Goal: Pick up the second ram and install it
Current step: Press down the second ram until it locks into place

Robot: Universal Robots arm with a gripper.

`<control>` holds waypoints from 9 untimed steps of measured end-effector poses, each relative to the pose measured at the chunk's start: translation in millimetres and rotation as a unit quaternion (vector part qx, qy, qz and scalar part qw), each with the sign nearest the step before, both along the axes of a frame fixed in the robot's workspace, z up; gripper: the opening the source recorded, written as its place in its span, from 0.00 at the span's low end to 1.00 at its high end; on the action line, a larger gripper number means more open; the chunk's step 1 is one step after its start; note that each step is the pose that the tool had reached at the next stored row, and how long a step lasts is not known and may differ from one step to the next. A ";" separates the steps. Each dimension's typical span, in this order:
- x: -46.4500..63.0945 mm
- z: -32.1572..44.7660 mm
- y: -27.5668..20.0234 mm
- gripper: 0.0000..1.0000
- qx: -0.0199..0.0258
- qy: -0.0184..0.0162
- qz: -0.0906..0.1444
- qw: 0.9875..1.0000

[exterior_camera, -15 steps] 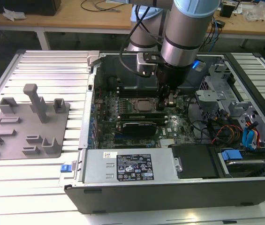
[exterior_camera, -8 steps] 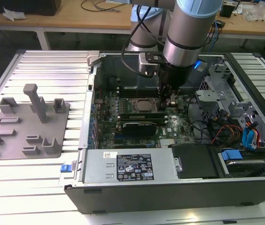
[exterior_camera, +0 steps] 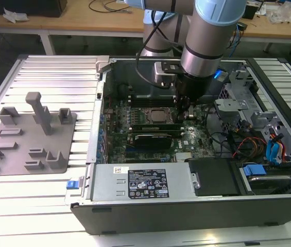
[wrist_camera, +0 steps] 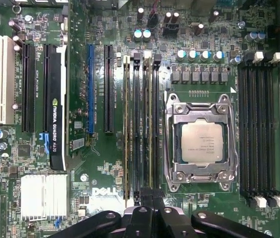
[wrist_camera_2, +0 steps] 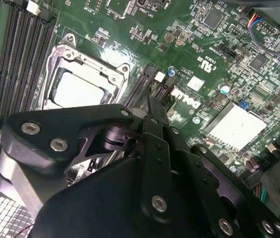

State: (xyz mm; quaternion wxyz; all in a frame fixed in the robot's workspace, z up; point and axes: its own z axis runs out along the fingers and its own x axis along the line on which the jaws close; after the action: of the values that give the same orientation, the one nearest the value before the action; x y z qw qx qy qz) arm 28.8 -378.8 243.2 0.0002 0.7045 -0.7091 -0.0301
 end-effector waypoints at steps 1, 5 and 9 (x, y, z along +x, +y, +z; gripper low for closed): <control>0.0 0.0 0.0 0.08 0.000 0.000 0.000 1.000; 1.3 -2.4 0.1 0.08 0.000 0.000 0.000 1.000; 2.5 -6.9 1.2 0.08 0.000 0.000 0.000 1.000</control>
State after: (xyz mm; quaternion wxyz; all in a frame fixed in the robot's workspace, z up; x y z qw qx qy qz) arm 31.3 -377.6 236.3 0.0003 0.7045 -0.7091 -0.0300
